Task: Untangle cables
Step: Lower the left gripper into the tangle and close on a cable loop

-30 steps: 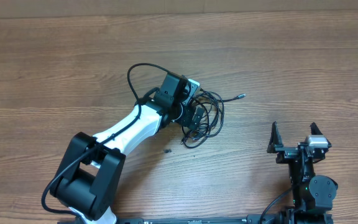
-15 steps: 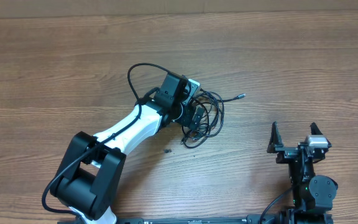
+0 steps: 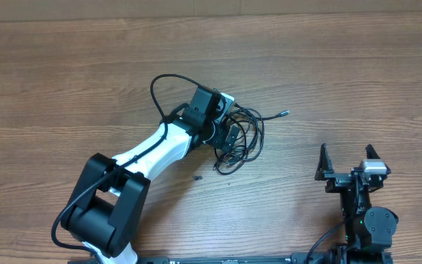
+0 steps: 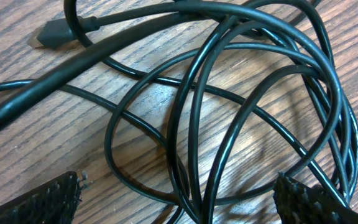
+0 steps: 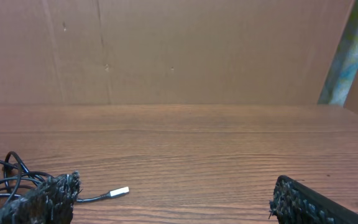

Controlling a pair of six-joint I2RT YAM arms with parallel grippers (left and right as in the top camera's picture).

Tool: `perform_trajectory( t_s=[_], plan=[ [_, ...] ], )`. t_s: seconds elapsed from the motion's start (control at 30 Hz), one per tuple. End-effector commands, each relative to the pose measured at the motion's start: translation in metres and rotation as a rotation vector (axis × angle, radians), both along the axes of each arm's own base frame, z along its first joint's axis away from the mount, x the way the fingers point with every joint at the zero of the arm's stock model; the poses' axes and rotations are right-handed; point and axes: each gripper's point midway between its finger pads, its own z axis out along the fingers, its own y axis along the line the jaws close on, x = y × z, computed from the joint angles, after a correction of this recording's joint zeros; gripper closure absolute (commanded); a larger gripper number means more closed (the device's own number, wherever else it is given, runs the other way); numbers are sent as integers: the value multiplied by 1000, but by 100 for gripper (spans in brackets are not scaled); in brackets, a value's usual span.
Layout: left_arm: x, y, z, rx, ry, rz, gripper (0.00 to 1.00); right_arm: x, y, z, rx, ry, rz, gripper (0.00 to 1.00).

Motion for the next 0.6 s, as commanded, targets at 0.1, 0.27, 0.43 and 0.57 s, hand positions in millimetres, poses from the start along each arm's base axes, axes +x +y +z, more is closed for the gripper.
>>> perform_trajectory(
  t_s=[0.1,0.27,0.43,0.57],
  plan=[
    [6,-4,1,-1,-7,11,10,1,1,-4,-3,6,7,0],
    [5,-4,1,-1,-7,10,33,1,1,-4,-3,6,7,0],
    [5,-4,-1,3,-4,7,38,1,1,-4,-4,6,7,0],
    [5,-4,-4,5,0,7,39,1,1,-4,-3,6,7,0]
  ],
)
